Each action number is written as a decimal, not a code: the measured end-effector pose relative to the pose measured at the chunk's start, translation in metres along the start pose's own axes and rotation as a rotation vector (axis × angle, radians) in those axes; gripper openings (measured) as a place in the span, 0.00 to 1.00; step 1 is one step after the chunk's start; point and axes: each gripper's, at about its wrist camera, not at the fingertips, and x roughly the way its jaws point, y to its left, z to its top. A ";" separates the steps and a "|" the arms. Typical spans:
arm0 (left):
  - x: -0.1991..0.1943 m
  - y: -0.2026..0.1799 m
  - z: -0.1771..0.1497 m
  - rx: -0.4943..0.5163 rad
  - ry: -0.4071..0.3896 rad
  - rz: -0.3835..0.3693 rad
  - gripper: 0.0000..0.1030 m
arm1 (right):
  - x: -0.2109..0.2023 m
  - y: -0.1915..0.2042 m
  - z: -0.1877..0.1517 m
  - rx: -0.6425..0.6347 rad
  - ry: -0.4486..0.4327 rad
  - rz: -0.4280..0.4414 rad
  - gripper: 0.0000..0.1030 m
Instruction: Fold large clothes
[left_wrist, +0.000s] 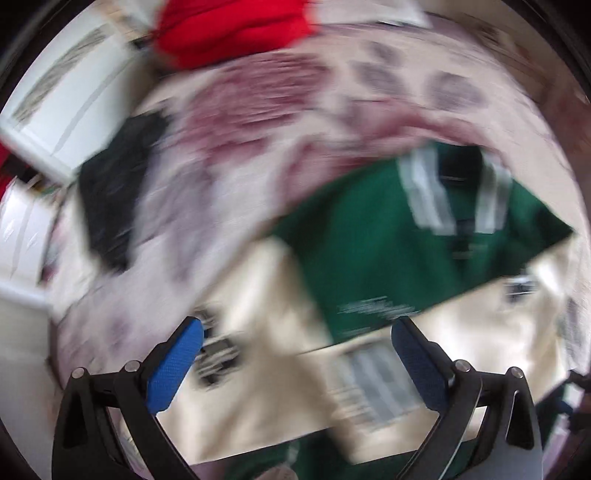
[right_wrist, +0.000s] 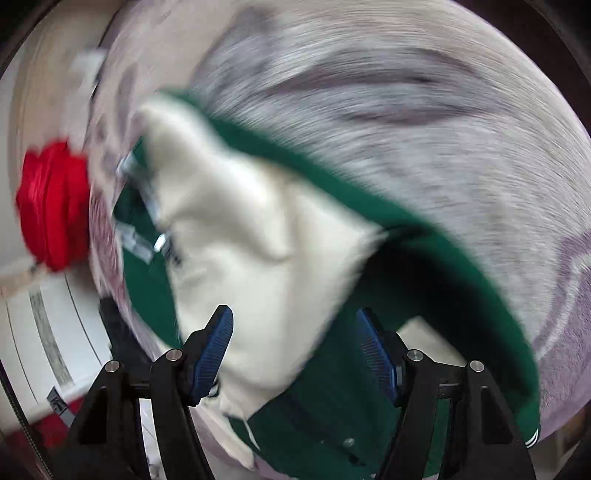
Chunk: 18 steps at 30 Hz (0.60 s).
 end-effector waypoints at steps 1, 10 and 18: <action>0.006 -0.032 0.009 0.059 0.010 -0.026 1.00 | -0.002 -0.021 0.007 0.051 -0.016 0.028 0.68; 0.087 -0.251 0.036 0.511 0.184 -0.231 1.00 | 0.010 -0.080 0.049 0.195 -0.065 0.331 0.65; 0.112 -0.288 0.061 0.549 0.217 -0.420 0.39 | 0.063 -0.059 0.017 0.184 -0.054 0.420 0.19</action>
